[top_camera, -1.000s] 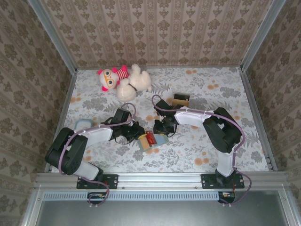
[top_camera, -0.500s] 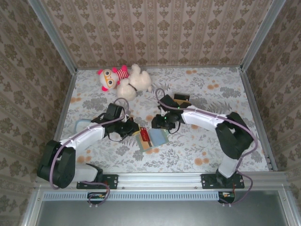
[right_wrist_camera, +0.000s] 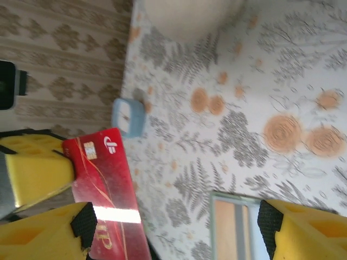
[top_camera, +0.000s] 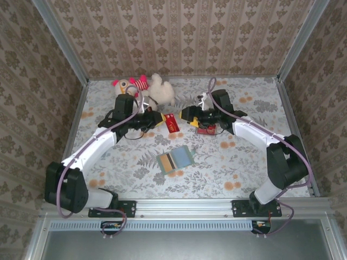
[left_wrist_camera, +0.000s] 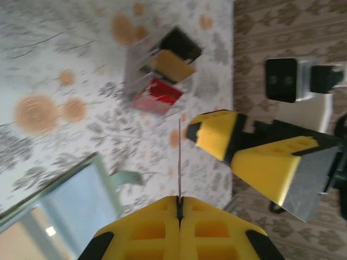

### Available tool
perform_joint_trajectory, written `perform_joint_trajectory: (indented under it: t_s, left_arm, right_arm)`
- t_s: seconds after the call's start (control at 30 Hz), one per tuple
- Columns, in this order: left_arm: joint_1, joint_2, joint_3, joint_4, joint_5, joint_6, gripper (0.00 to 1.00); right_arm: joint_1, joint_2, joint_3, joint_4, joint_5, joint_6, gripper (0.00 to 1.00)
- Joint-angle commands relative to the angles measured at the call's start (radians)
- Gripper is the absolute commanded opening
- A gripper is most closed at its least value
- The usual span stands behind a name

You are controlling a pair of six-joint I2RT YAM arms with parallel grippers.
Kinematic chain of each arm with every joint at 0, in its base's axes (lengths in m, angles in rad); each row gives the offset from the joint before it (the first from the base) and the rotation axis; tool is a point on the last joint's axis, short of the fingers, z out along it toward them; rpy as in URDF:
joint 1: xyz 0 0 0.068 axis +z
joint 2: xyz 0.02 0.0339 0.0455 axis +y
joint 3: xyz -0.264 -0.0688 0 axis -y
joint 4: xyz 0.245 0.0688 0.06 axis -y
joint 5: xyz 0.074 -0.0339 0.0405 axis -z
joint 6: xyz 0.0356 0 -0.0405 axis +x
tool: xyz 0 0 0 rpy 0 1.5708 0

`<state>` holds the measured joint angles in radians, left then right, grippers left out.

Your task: Take the credit cards out of the card holder

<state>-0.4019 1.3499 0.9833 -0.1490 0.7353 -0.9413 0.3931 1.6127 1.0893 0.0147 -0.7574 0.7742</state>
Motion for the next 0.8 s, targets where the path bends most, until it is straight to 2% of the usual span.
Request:
perform_joint_trajectory:
  t_s: [0.0,0.2,0.37,0.53,0.63,0.77]
  left_arm:
    - [0.008,0.031,0.041,0.120,0.089,-0.076,0.00]
    - [0.014,0.050,0.053,0.142,0.121,-0.089,0.00]
    - [0.018,0.055,0.046,0.157,0.142,-0.101,0.00]
    - [0.027,0.055,0.034,0.159,0.150,-0.103,0.00]
    - [0.032,0.053,0.024,0.158,0.150,-0.106,0.00]
    - [0.033,0.052,0.011,0.157,0.146,-0.111,0.00]
  right_arm:
    - [0.000,0.048,0.026,0.183,-0.172,0.123,0.81]
    - [0.001,0.084,0.059,0.281,-0.249,0.196,0.76]
    - [0.000,0.088,0.075,0.287,-0.276,0.200,0.63]
    - [0.000,0.094,0.083,0.307,-0.293,0.209,0.44]
    - [0.000,0.096,0.090,0.327,-0.317,0.208,0.25]
    - [0.000,0.088,0.096,0.293,-0.311,0.162,0.10]
